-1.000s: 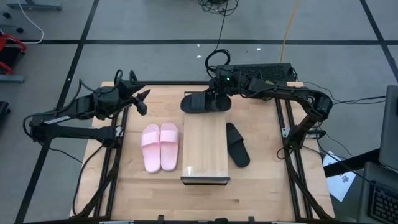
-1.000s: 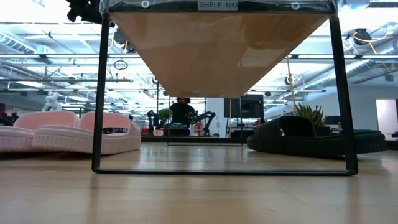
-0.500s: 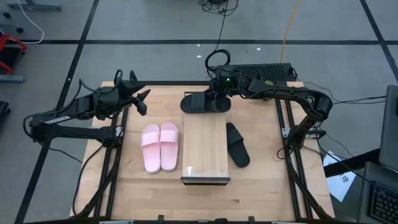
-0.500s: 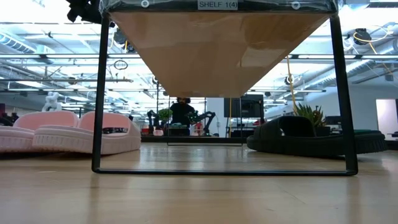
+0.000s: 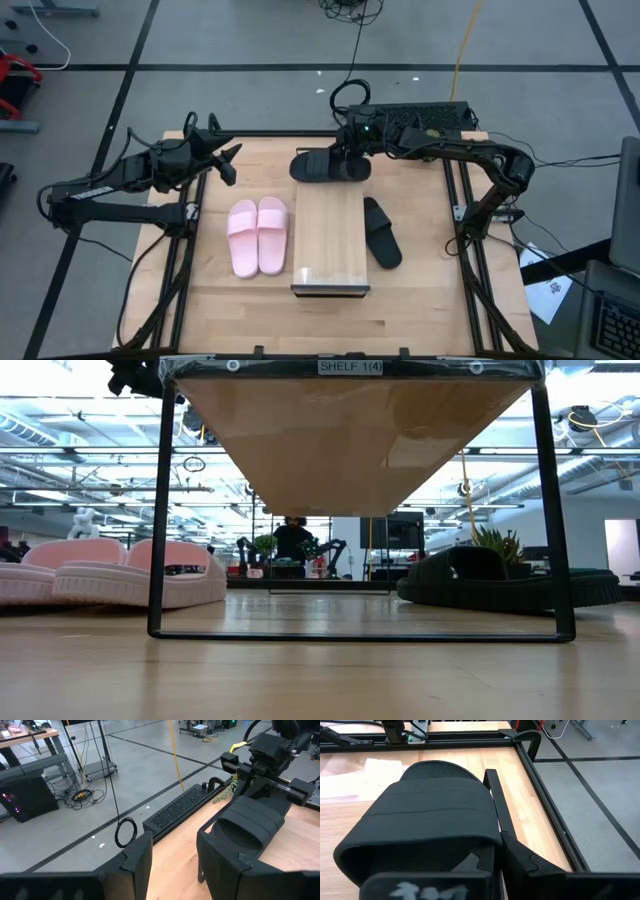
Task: Pick and place slides into the shelf
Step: Put the right black slide on the shelf, then put the black slide on the shelf
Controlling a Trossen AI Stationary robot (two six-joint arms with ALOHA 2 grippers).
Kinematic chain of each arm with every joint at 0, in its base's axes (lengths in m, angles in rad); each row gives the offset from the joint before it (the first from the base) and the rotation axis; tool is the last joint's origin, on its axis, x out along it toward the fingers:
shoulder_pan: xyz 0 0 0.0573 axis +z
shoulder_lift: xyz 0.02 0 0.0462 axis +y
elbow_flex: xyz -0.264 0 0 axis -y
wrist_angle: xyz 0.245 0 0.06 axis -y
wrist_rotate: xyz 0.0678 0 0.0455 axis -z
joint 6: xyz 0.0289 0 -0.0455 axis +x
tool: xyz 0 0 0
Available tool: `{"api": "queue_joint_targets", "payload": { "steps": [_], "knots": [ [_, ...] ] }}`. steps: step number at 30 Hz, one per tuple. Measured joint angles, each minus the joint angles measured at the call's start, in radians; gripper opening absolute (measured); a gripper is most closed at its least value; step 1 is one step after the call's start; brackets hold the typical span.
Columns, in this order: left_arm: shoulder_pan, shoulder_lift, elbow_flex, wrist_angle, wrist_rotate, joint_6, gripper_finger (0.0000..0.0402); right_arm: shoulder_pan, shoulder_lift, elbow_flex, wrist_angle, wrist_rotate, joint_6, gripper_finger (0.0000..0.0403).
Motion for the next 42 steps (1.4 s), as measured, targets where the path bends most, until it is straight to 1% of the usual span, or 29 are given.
{"api": "queue_joint_targets", "payload": {
  "steps": [10,13,30,36,42],
  "knots": [
    [0.0,0.0,0.0,0.0,0.0,0.0,0.0157,0.014,0.0,0.0,-0.011,0.007,-0.008,0.0041],
    [0.0,0.0,0.0,0.0,0.004,0.0,0.0157,0.012,0.0,0.0,-0.031,0.032,-0.011,0.0049],
    [0.0,0.0,0.0,0.0,0.009,0.0,0.0157,0.013,-0.001,0.0,-0.043,0.03,0.004,0.0102],
    [0.0,0.0,0.0,0.0,0.009,0.0,0.0157,0.013,-0.023,0.0,-0.087,0.032,0.015,0.0121],
    [0.0,0.001,0.0,0.0,0.01,0.0,0.0157,0.013,-0.075,-0.001,-0.139,0.037,-0.006,0.0128]
  ]
}}
